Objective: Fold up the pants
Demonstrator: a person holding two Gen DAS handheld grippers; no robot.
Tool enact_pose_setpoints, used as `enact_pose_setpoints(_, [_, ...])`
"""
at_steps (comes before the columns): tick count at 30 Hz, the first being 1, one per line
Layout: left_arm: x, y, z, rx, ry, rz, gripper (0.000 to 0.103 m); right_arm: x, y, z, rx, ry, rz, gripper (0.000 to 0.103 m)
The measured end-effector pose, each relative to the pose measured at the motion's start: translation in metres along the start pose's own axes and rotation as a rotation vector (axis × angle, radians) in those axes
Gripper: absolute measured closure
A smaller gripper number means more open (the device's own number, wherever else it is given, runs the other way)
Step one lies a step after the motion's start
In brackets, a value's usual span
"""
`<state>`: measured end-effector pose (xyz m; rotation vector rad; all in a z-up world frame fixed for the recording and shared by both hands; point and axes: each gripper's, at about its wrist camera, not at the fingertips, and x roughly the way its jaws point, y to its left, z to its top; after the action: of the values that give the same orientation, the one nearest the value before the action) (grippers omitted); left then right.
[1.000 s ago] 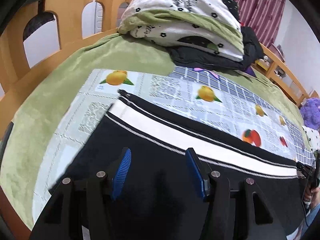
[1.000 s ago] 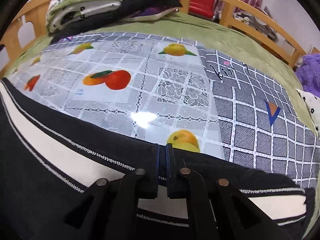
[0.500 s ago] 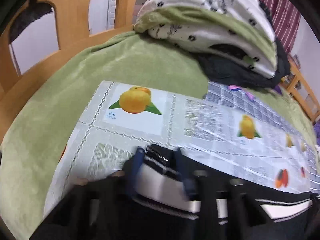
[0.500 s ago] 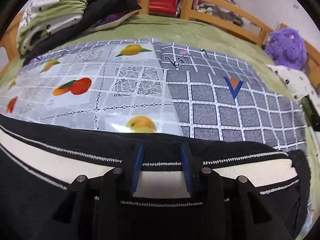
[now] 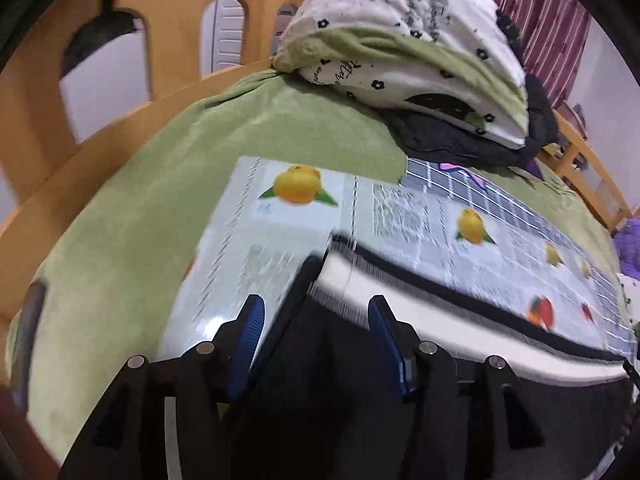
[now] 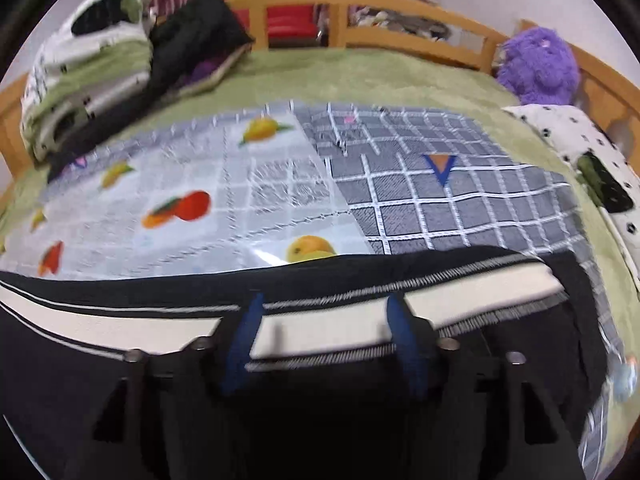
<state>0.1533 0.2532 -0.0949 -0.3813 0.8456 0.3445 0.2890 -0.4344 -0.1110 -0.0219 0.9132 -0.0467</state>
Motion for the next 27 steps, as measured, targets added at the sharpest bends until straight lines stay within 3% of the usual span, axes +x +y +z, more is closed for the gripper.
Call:
enact_pose_setpoints(4, [-0.040,0.022,-0.041,-0.037,0.016,-0.086,0.049,-0.041,0.005,-0.021,0.033,-0.026,0.015,0.038])
enact_pose_setpoints(10, [-0.053,0.037,-0.092,-0.070,0.055,-0.154,0.051,-0.089,0.015,-0.047,0.071,0.005,0.031,0.045])
enact_pose_setpoints(14, [-0.044,0.043,-0.099,-0.108,0.051,-0.203,0.054,-0.119,0.032,-0.059,0.061,-0.006,0.055,0.045])
enact_pose_setpoints(20, [-0.017,0.059,-0.095,-0.191,0.053,-0.202,0.055,-0.148,0.052,-0.077,0.008,-0.018,0.062,0.045])
enact_pose_setpoints(23, [-0.001,0.065,-0.091,-0.251,0.069,-0.230,0.074,-0.148,0.055,-0.086,-0.004,0.005,0.051,0.045])
enact_pose_setpoints(24, [0.005,0.066,-0.088,-0.261,0.093,-0.231,0.097,-0.148,0.054,-0.089,0.003,0.012,0.045,0.045])
enact_pose_setpoints(27, [-0.009,0.071,-0.085,-0.258,0.066,-0.282,0.099,-0.144,0.048,-0.095,0.039,0.033,0.052,0.045])
